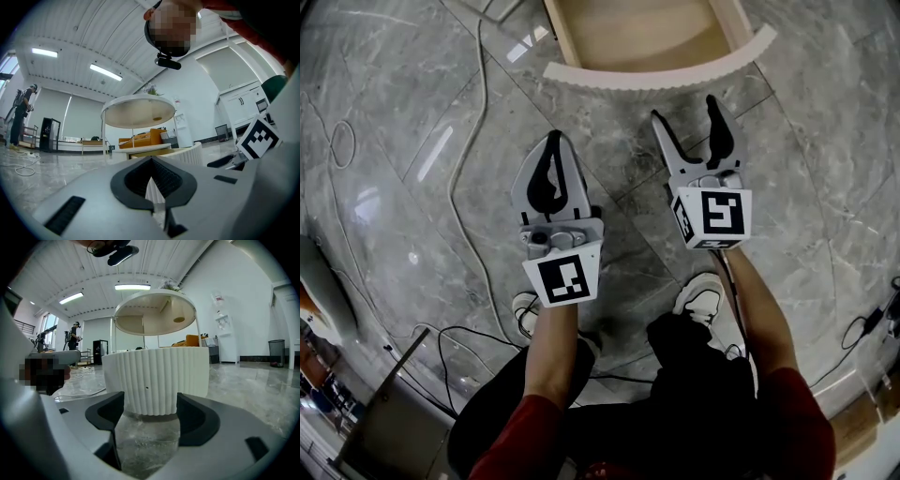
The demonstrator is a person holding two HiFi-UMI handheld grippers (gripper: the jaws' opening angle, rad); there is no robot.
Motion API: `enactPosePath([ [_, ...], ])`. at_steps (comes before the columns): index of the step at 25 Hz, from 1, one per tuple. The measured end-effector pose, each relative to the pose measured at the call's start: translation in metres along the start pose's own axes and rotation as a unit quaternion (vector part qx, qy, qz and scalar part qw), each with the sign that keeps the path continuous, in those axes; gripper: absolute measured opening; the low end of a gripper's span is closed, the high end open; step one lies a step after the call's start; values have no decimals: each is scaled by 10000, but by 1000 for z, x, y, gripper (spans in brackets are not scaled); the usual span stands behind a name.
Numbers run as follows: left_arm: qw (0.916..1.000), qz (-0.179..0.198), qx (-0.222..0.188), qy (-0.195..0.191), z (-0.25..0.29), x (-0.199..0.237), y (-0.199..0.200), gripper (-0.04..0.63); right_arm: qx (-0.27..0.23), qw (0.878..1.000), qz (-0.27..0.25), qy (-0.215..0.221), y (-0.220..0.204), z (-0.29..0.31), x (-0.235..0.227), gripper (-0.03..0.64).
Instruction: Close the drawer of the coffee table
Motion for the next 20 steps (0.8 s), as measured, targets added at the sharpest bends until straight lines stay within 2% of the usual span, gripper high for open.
enactPosePath([
  [10, 9999, -51, 72, 68, 2, -2, -6, 12, -48, 9996, -90, -247, 3, 26, 0, 330],
  [20, 9997, -92, 106, 183, 7, 2, -8, 12, -181, 9994, -117, -282, 20, 72, -4, 330],
])
Point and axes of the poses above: the fingertips, and each gripper's own axes: z forward along the fingers, x to its left, y out of its top, the point moved 7 cm from there along -z, backward along the fingers, and after that the axes turned 5 degrees about x, right-handed, at the moved point
